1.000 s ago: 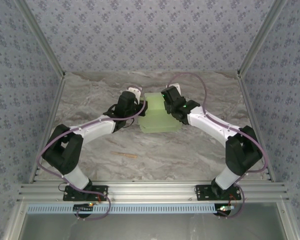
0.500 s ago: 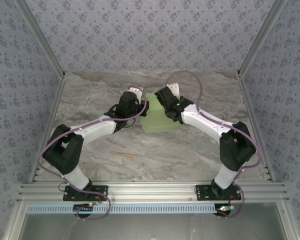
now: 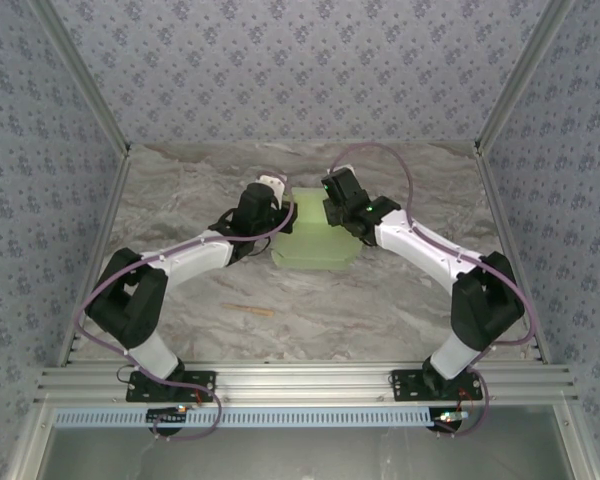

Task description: Fold the paper box

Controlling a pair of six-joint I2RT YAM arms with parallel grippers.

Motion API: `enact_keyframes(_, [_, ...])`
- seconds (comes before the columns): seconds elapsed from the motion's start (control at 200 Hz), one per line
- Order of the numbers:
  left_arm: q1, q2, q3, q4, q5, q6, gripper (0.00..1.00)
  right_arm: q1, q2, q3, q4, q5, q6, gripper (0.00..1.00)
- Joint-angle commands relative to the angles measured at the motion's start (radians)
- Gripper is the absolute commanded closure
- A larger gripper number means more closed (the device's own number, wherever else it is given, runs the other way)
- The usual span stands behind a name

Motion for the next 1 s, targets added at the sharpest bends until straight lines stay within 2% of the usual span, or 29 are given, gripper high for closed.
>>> enact_keyframes(0.0, [-0.010,0.008,0.036,0.004,0.037,0.022,1.00,-0.007,-0.049,-0.011,0.036,-0.158,-0.028,0.39])
enact_keyframes(0.255, [-0.008,0.008,0.035,-0.002,0.027,0.030,1.00,-0.048,-0.194,-0.039,-0.014,-0.196,-0.064,0.27])
enact_keyframes(0.375, [0.002,0.003,0.026,0.001,0.027,0.036,1.00,-0.115,-0.284,-0.068,-0.025,-0.317,-0.101,0.26])
enact_keyframes(0.49, [0.010,-0.004,0.016,0.009,0.030,0.073,1.00,-0.210,-0.351,-0.075,-0.055,-0.501,-0.168,0.27])
enact_keyframes(0.625, [0.009,-0.015,0.001,0.025,0.042,0.152,1.00,-0.225,-0.358,-0.035,-0.120,-0.587,-0.283,0.29])
enact_keyframes(0.735, [0.009,-0.016,0.006,0.013,0.045,0.201,1.00,-0.182,-0.326,0.010,-0.150,-0.525,-0.369,0.33])
enact_keyframes(0.849, [0.006,-0.014,0.016,-0.009,0.049,0.221,1.00,-0.095,-0.270,0.052,-0.167,-0.357,-0.466,0.35])
enact_keyframes(0.994, [0.004,-0.017,0.015,-0.013,0.043,0.225,0.99,-0.070,-0.221,0.087,-0.206,-0.300,-0.489,0.34])
